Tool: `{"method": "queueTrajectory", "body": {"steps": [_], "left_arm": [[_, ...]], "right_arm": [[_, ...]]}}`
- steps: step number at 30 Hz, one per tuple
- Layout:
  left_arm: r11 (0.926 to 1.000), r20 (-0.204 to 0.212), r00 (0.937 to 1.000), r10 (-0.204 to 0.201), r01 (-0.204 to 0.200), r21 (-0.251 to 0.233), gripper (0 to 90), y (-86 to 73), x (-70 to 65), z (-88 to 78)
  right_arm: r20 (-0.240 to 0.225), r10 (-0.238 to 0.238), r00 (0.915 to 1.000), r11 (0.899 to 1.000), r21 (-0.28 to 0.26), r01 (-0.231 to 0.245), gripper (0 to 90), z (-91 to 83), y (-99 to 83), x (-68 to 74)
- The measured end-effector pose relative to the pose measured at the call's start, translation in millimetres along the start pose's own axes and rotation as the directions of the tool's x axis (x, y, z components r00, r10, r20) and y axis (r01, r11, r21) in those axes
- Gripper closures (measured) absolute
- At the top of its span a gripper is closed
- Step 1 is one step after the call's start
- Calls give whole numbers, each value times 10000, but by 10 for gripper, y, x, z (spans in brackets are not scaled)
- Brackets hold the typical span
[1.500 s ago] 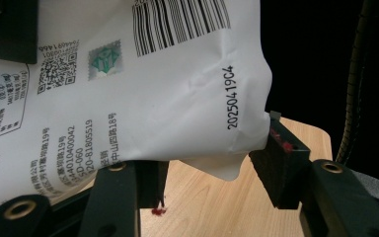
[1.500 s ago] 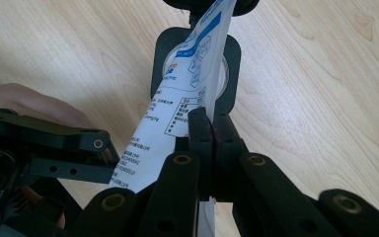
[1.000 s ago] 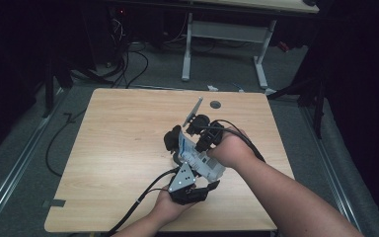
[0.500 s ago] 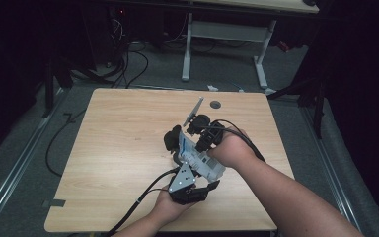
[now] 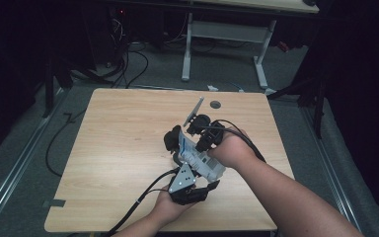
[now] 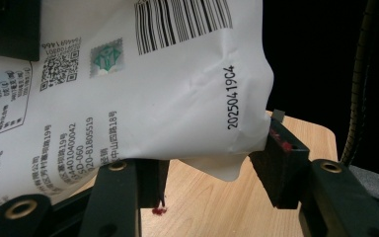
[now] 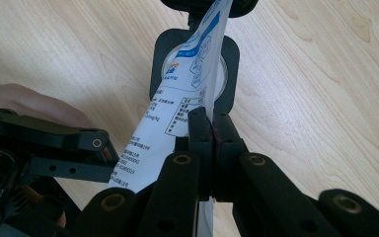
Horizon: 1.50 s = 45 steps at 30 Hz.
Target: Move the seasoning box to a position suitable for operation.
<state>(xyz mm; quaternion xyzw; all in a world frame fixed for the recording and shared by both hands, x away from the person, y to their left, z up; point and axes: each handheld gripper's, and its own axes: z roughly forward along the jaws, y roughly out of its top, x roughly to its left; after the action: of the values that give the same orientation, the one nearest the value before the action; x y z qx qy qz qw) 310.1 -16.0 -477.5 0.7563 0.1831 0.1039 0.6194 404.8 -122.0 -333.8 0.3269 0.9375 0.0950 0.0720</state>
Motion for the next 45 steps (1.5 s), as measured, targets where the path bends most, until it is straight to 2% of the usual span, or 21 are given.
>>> {"method": "queueTrajectory", "body": {"steps": [3, 6, 8, 12, 16, 45], "left_arm": [[10000, 4, 10000, -1, 1, 28, 520, -16, -9, 4], [10000, -15, 10000, 12, -12, 57, 520, -28, -11, 4], [10000, -28, 10000, 30, -30, 86, 520, -39, -10, 0], [9998, -37, 10000, 40, -40, 187, 523, -67, -10, 4], [9994, -65, 9999, 91, -89, 326, 528, -93, -16, 11], [9984, -103, 9997, 214, -208, 535, 529, -145, -12, 8]], "right_arm": [[-19, 89, 10000, 10000, 32, -89, 895, 4, -15, 0], [-49, -18, 10000, 10000, -2, 18, 894, 11, -28, -9], [-79, 155, 9998, 9999, -6, -155, 895, 5, -36, -1], [-120, 192, 9997, 9998, -46, -193, 894, 7, -56, -7], [-147, 117, 9998, 9999, -51, -118, 894, 6, -76, -16], [-287, 231, 9993, 9997, -110, -235, 894, 36, -122, -19]]}}
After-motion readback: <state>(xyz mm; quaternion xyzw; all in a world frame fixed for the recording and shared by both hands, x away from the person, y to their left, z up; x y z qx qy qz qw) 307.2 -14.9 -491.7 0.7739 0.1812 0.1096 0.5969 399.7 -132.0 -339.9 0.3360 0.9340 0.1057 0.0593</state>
